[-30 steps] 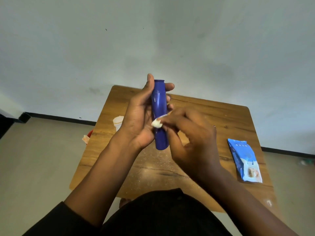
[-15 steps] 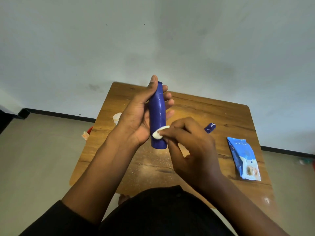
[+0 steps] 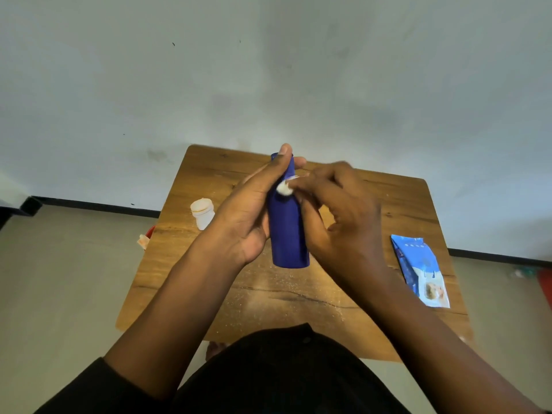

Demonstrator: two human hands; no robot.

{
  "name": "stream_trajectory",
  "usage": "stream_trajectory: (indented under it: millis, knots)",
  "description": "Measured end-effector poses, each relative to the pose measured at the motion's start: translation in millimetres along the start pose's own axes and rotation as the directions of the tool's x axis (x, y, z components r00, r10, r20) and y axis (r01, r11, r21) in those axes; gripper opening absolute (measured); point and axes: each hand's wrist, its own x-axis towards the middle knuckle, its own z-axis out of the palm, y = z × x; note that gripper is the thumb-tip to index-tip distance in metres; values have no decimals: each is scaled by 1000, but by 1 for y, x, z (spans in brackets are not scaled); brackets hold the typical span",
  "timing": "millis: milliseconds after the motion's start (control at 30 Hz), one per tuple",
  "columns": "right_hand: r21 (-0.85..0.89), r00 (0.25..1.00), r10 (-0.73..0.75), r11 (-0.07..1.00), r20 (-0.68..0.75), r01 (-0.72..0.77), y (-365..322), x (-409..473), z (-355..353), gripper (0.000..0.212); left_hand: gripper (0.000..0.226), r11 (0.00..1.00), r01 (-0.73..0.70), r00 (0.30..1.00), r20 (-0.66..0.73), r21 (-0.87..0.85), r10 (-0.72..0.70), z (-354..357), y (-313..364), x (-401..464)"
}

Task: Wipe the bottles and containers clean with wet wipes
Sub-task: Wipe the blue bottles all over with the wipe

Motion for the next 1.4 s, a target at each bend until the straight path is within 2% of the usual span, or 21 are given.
stream_trajectory:
  millis: [133,200,300,400,467,600,800,933,1000,1200,1333,1400]
  knots:
    - [-54,986,-50,997,159,59,-6,-41,5,22,45,998,-58,998,-34,-1,58,-9,7,2]
    - [-74,980,-61,994,190,77,0,-49,6,25,42,998,-69,997,-36,0,68,-12,8,3]
    - [-85,990,-63,994,126,74,8,-38,8,23,42,999,-49,999,-6,-11,49,-10,6,3]
    - [-77,996,-73,994,49,77,9,-14,9,18,61,1000,5,999,33,27,-6,-4,1,1]
    - [-69,998,-67,995,-3,66,10,4,11,18,70,999,41,995,91,-6,-40,-1,-3,0]
    - [-100,999,-25,995,-34,21,9,25,17,18,60,992,56,991,124,-116,-42,0,-5,0]
    - [-112,989,-53,991,141,69,-6,-15,20,15,49,996,-19,999,-39,-91,16,-6,-2,3]
    - [-119,965,-45,990,257,78,-4,-52,18,20,49,991,-79,996,-51,-105,74,-8,2,4]
    - [-118,971,-36,991,235,65,0,-49,16,20,51,993,-102,994,-56,-52,99,-7,1,5]
    - [-18,998,63,998,15,-62,4,4,9,15,48,986,-107,994,-15,129,109,3,-2,6]
    - [5,998,52,999,33,-53,1,7,8,17,49,997,-61,998,31,55,59,-2,2,8]
    - [-48,996,15,999,88,-11,-3,-3,8,18,50,995,-10,1000,10,-95,11,-7,4,12]
